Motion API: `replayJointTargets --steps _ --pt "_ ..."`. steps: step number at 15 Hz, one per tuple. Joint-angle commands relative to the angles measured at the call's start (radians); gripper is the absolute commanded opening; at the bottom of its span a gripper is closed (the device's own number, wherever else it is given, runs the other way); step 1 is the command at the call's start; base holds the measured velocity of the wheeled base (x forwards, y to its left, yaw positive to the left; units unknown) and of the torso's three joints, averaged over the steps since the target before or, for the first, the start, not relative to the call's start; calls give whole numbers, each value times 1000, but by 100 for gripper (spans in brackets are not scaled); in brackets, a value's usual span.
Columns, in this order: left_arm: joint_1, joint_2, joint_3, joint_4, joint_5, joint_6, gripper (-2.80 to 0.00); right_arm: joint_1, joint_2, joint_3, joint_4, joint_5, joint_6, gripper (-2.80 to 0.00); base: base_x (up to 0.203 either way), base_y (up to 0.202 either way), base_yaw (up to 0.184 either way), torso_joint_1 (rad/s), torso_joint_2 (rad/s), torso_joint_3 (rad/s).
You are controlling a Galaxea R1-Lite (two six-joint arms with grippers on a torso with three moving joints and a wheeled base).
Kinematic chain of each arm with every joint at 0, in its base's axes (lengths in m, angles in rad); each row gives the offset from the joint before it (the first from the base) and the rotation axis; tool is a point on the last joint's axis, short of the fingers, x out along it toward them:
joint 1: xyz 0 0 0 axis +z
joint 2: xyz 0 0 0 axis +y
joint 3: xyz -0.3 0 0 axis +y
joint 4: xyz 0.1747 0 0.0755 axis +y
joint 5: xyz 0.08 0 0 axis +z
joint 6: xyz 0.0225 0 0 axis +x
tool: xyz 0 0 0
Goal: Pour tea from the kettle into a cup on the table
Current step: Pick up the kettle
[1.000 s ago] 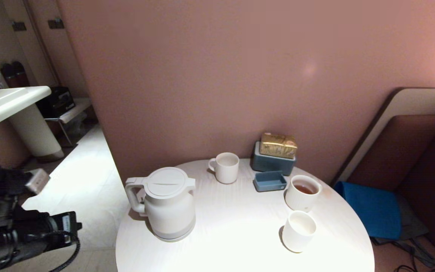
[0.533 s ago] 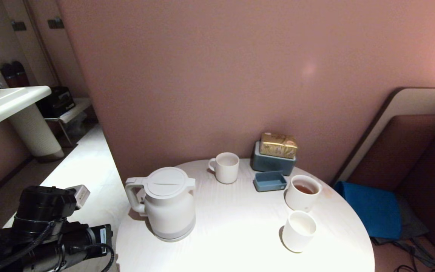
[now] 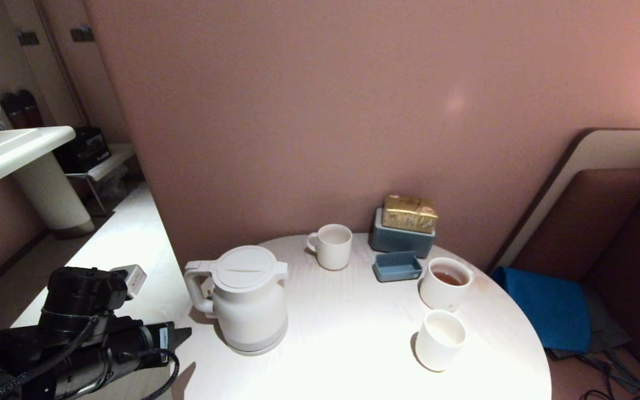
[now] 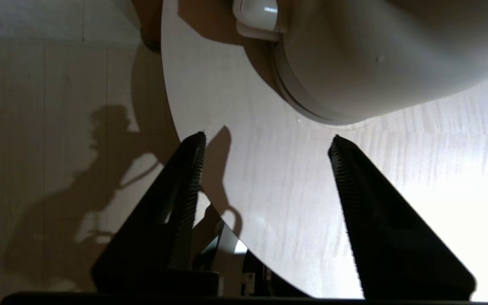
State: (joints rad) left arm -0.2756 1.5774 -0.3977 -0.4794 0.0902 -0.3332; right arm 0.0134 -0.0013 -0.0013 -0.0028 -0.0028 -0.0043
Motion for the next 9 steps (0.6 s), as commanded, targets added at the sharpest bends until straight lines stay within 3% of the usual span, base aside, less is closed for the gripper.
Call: replayJointTargets --steps 1,4,7,9 --pt "7 55 4 -59 2 0 0 0 1 1 0 0 0 0 0 0 0 0 0 0" --pt "49 145 36 -210 4 53 0 0 1 0 0 0 0 0 0 0 0 0 0 0" --pt "112 217 82 -429 0 97 0 0 1 0 0 0 0 0 0 0 0 0 0 0" --pt "123 230 105 -486 -9 105 0 0 1 1 0 0 0 0 0 0 0 0 0 0"
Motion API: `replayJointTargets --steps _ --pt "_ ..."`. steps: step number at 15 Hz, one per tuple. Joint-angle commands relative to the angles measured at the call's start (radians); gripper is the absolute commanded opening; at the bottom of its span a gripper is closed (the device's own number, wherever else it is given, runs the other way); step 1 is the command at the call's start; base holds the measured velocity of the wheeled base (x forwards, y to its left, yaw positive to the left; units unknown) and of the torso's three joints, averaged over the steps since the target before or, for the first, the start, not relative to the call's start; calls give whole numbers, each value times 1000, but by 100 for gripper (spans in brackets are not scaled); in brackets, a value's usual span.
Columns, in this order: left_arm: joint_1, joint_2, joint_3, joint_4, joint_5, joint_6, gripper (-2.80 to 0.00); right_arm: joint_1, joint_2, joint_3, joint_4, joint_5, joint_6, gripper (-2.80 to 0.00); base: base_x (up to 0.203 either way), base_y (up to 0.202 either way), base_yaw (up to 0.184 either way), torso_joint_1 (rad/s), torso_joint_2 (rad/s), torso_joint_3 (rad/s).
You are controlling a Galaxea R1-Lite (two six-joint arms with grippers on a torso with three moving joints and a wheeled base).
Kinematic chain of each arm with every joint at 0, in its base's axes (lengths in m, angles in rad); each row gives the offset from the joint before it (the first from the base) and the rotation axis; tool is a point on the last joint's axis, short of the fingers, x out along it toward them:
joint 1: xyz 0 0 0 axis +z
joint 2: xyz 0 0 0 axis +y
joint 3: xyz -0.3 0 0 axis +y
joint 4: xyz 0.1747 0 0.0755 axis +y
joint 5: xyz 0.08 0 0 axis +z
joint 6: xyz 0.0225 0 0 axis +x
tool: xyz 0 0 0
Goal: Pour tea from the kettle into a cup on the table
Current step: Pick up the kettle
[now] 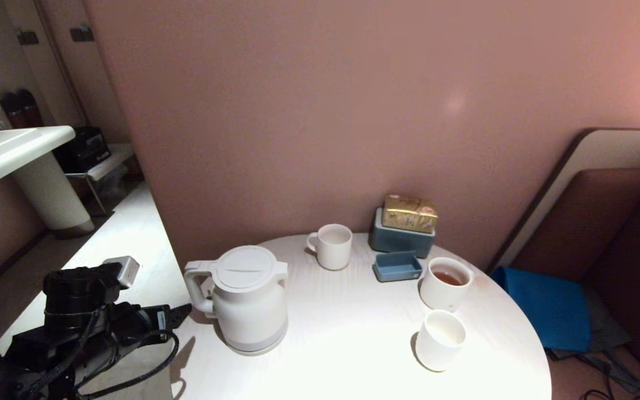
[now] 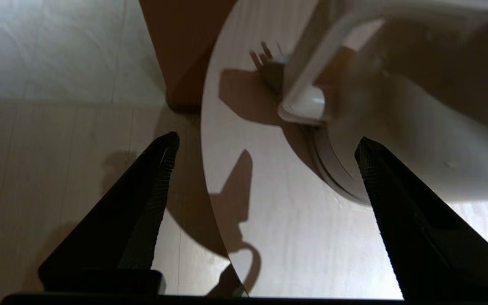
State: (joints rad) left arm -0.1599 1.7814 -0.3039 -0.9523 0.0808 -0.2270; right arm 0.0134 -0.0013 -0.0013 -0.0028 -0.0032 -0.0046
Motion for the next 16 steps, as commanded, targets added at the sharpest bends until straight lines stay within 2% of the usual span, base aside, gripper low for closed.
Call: replayJointTargets --steps 1,3,5,11,16 --pt "7 26 5 -16 -2 -3 0 0 1 0 0 0 0 0 0 0 0 0 0 0" --pt "7 27 -10 -16 -8 -5 0 0 1 0 0 2 0 0 0 0 0 0 0 0" --pt "7 21 -14 -17 -55 -9 0 0 1 0 0 0 0 0 0 0 0 0 0 0" --pt "7 74 -73 -31 -50 -4 0 0 1 0 0 0 0 0 0 0 0 0 0 0" --pt "7 188 -124 -138 -42 21 0 0 1 0 0 0 0 0 0 0 0 0 0 0"
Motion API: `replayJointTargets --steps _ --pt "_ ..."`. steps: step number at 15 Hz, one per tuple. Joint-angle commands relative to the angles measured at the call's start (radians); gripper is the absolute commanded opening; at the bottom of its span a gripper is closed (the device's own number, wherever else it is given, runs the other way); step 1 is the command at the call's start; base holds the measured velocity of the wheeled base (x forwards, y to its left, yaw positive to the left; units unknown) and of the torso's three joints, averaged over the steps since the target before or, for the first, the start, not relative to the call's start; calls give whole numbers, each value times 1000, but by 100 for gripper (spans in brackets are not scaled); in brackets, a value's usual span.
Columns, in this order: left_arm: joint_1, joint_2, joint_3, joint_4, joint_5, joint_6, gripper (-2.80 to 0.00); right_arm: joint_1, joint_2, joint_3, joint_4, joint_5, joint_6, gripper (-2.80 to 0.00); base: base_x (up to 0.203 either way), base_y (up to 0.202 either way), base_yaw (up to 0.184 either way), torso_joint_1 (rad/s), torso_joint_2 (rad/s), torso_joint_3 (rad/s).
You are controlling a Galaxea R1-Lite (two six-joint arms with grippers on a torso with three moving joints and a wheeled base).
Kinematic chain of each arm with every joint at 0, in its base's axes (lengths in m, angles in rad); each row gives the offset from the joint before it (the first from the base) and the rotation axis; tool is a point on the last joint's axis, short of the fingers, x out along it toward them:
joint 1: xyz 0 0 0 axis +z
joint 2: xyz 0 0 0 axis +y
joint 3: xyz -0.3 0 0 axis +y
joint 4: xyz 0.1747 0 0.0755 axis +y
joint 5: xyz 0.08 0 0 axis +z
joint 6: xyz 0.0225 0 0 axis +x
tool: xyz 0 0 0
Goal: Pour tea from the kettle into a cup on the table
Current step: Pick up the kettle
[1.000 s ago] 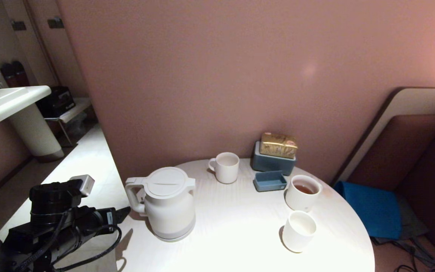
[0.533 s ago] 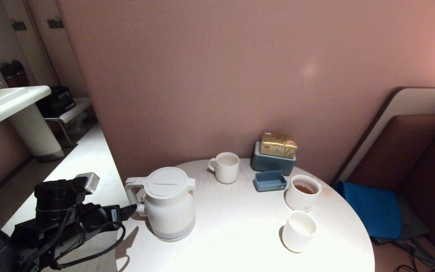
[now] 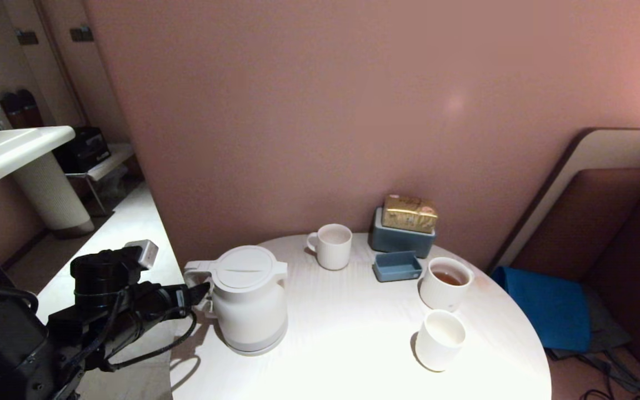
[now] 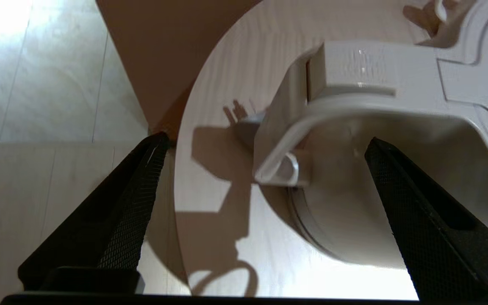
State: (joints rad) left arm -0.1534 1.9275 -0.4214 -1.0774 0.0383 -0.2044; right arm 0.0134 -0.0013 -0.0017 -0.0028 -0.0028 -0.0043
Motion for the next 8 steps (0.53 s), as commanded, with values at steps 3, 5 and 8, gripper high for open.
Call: replayJointTargets --steps 3,5,8 --pt "1 111 -8 -115 2 24 0 0 1 1 0 0 0 0 0 0 0 0 0 0" --pt "2 138 -2 -171 2 26 0 0 1 0 0 0 0 0 0 0 0 0 0 0" --pt "2 167 12 -258 0 25 0 0 1 0 0 0 0 0 0 0 0 0 0 0"
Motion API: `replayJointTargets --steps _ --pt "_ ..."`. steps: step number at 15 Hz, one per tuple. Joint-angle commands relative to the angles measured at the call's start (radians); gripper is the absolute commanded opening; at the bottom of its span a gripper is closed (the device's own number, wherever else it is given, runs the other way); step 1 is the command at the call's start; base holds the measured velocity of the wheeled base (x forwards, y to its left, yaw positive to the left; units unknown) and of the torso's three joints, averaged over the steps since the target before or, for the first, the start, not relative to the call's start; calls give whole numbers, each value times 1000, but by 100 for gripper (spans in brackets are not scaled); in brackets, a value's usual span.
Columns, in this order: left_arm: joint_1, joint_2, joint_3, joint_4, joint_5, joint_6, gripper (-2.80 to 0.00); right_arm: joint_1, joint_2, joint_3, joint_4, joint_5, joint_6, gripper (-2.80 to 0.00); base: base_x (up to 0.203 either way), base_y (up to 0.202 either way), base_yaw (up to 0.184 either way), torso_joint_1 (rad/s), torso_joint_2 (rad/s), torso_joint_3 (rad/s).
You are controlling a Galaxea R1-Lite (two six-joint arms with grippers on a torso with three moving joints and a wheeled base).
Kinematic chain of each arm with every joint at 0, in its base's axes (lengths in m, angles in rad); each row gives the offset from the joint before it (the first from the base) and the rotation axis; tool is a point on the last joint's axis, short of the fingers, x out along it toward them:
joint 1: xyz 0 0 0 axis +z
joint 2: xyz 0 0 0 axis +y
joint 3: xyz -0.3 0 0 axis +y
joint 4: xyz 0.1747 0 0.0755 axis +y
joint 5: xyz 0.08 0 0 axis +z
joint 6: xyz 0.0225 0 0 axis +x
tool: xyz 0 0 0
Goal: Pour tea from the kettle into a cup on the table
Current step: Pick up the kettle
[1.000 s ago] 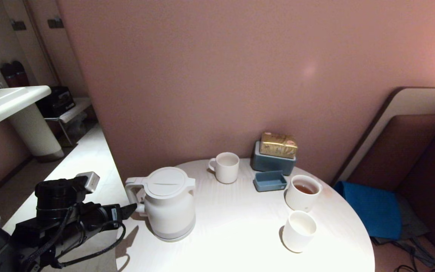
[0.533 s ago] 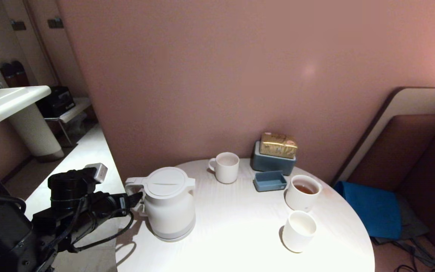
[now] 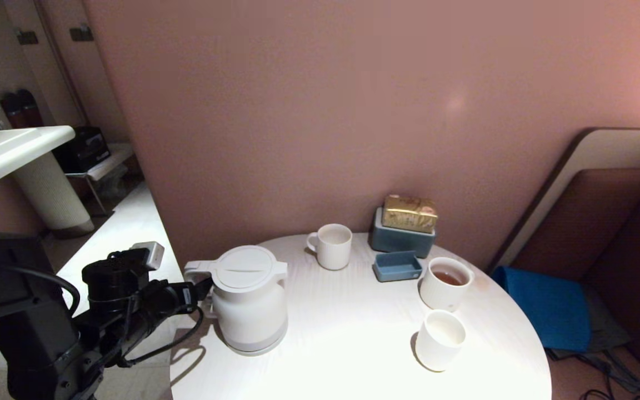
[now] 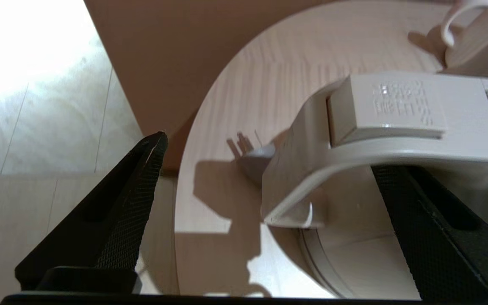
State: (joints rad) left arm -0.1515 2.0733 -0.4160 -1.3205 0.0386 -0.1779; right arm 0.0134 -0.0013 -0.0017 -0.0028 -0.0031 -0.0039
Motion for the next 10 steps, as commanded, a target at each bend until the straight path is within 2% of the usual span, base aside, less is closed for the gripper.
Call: replayJointTargets --steps 1,5,8,10 --pt "0 25 11 -31 0 -2 0 0 1 1 0 1 -1 0 0 0 0 0 0 0" --pt "0 47 5 -52 -3 -6 0 0 1 0 0 0 -1 0 0 0 0 0 0 0" --pt "-2 95 6 -168 -3 -6 0 0 1 0 0 0 -1 0 0 0 0 0 0 0" --pt "-3 116 5 -200 -5 -3 0 0 1 0 0 0 -1 0 0 0 0 0 0 0"
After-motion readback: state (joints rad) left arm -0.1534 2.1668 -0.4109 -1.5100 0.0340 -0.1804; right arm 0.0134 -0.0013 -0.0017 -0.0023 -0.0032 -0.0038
